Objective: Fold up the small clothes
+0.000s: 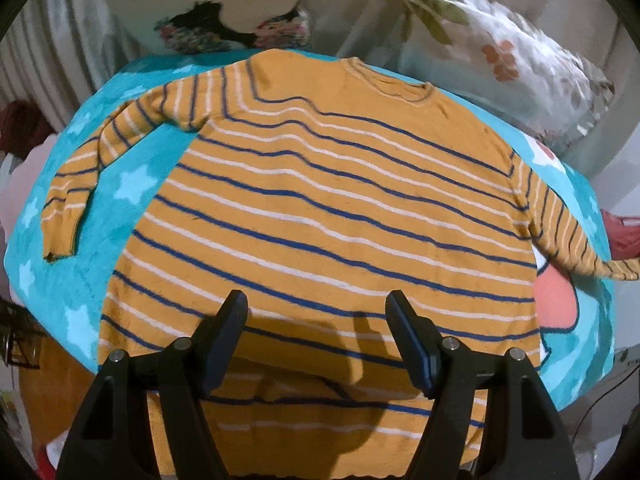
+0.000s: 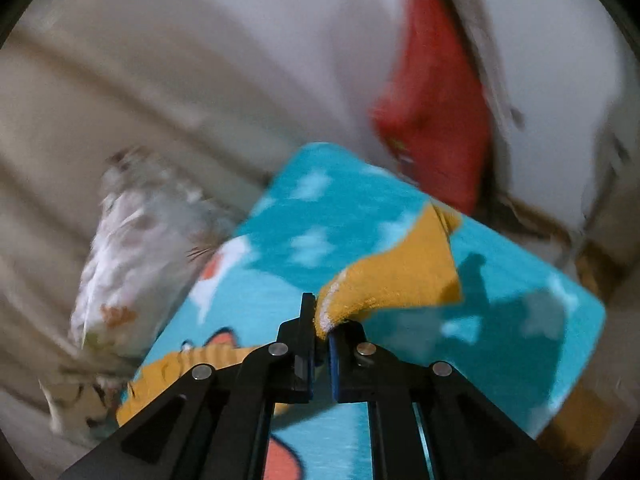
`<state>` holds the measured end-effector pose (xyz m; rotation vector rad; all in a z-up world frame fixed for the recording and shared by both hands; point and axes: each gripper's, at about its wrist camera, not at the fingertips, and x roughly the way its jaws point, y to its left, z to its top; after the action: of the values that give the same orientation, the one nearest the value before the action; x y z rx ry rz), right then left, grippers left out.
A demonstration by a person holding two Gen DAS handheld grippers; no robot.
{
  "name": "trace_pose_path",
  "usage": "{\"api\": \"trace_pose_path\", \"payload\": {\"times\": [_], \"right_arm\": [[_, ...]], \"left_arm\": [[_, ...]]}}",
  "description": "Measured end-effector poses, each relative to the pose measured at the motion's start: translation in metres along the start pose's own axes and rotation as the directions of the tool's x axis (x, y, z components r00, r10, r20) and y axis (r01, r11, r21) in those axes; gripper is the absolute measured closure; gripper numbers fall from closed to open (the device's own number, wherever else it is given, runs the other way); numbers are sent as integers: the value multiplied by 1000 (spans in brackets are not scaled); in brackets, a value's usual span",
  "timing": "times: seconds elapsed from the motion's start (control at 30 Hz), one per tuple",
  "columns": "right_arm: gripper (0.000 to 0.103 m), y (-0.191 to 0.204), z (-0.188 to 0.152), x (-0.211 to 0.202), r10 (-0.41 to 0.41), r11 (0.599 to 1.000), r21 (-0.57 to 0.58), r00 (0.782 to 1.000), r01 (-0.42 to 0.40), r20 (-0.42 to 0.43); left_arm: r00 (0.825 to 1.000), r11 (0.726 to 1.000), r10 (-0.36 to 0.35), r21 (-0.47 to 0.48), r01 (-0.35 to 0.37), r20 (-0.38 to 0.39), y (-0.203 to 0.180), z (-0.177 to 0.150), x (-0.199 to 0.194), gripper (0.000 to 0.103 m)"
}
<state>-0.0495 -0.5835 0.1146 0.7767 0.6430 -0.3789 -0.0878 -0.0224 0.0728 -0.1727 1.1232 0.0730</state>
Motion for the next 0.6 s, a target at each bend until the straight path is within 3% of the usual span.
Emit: {"api": "trace_pose_path", "payload": {"times": [0.2, 0.4, 0.6], "right_arm": [[97, 117, -29, 22, 127, 967, -211, 988, -144, -92], [97, 247, -109, 62, 192, 874, -391, 943, -290, -271], [97, 343, -198, 104, 164, 788, -493, 897, -369, -410]], "left_arm": [[1000, 997, 5, -77, -5, -6, 41, 0, 1, 32], [1000, 988, 18, -155, -18, 2, 94, 3, -2, 32], [999, 975, 37, -218, -38, -7, 152, 9, -1, 32]]}}
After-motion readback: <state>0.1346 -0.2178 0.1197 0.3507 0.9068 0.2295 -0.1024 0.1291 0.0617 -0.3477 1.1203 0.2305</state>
